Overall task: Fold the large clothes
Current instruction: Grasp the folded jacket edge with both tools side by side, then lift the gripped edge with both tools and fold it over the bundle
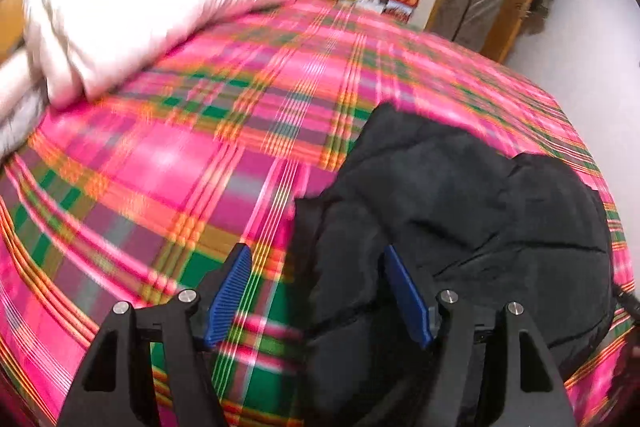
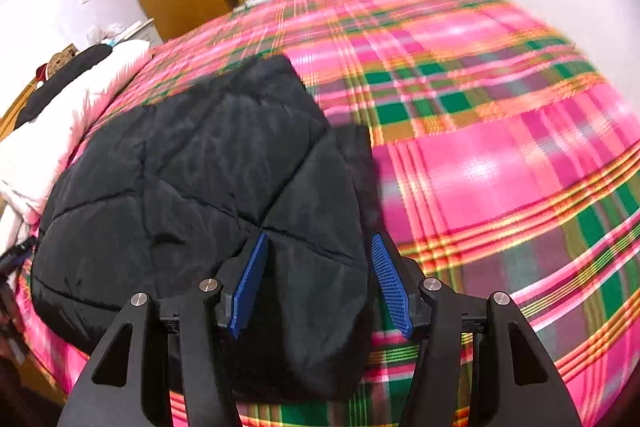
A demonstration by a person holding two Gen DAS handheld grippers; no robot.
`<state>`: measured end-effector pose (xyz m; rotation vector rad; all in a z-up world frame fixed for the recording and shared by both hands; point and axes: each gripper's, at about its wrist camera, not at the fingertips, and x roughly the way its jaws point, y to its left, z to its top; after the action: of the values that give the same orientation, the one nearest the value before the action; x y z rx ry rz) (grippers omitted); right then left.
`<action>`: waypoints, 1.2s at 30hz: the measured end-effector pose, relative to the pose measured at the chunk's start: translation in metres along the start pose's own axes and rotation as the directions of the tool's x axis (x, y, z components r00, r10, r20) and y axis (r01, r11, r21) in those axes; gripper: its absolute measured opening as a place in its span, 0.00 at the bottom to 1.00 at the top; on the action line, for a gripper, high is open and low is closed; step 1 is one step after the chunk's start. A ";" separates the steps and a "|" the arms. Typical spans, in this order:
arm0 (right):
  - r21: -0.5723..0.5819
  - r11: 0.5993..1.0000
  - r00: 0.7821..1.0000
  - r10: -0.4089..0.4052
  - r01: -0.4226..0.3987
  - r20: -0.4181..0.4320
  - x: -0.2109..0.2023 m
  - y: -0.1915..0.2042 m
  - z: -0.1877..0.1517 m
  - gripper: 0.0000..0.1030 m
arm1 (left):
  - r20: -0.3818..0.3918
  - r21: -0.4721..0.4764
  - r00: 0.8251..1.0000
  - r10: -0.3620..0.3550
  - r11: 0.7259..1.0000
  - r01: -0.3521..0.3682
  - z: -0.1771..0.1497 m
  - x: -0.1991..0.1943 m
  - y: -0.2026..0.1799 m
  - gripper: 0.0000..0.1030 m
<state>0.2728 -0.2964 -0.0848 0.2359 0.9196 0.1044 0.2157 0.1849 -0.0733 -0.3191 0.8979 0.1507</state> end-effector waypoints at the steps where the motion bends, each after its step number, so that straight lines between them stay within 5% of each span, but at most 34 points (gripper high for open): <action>1: 0.000 1.000 1.000 0.003 -0.003 -0.006 0.003 -0.002 0.000 0.55 | -0.025 -0.026 0.999 -0.022 0.999 0.021 -0.002 0.006 0.006 0.69; 12: 0.060 0.992 0.988 0.118 -0.113 -0.102 0.041 -0.029 0.005 0.60 | -0.163 -0.164 0.965 -0.204 0.970 0.177 -0.018 0.065 0.008 0.71; 29: 0.149 0.943 0.938 0.317 -0.297 -0.137 0.081 -0.042 0.011 0.66 | -0.165 -0.130 0.949 -0.268 0.960 0.248 -0.014 0.086 -0.004 0.73; 33: 0.129 0.938 0.932 0.337 -0.321 -0.132 0.078 -0.034 0.012 0.49 | -0.167 -0.117 0.948 -0.272 0.960 0.255 -0.011 0.088 -0.006 0.73; 36: 0.127 0.936 0.930 0.343 -0.327 -0.132 0.078 -0.035 0.010 0.47 | -0.170 -0.107 0.942 -0.288 0.956 0.273 -0.006 0.094 -0.005 0.72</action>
<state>0.3277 -0.3167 -0.1477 0.4868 1.0317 0.3973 0.2703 0.1778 -0.1494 -0.5412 1.0198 -0.1084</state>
